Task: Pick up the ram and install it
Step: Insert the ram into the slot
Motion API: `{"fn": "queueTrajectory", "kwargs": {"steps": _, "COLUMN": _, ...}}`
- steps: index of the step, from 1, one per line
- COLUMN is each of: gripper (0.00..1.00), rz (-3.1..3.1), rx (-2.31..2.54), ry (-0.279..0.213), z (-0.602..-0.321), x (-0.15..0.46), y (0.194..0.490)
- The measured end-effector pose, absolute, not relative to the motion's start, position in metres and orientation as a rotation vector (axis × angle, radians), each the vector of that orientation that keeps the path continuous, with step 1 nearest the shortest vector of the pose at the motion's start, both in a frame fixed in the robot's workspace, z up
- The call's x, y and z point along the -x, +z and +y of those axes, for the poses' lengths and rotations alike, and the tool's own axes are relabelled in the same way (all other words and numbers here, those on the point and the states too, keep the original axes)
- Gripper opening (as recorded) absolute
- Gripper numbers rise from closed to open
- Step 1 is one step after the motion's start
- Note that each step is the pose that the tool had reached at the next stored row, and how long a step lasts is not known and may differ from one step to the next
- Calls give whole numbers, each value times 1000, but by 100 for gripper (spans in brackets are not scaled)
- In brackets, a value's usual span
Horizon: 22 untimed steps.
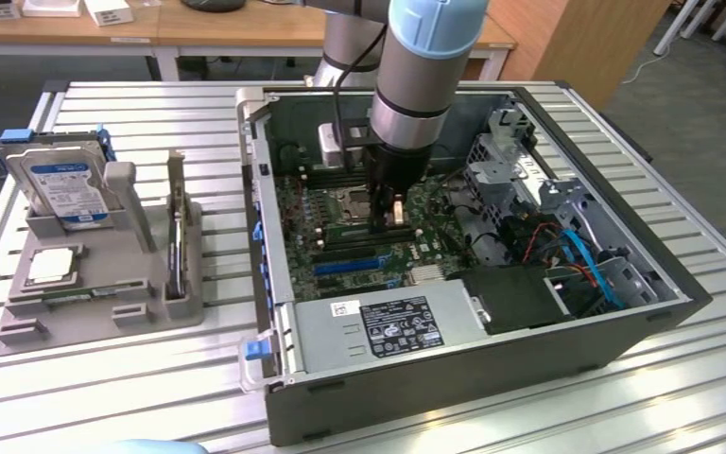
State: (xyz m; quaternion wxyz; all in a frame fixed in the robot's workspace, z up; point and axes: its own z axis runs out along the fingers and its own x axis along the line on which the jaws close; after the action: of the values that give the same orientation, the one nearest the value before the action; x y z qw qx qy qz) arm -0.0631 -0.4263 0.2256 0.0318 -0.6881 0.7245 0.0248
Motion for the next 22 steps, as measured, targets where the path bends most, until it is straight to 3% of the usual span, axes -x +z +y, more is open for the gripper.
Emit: {"fn": "queueTrajectory", "kwargs": {"steps": 22, "gripper": 14, "rz": 2247, "rx": 2101, "ry": 76, "z": -426, "x": 63, "y": 223}}
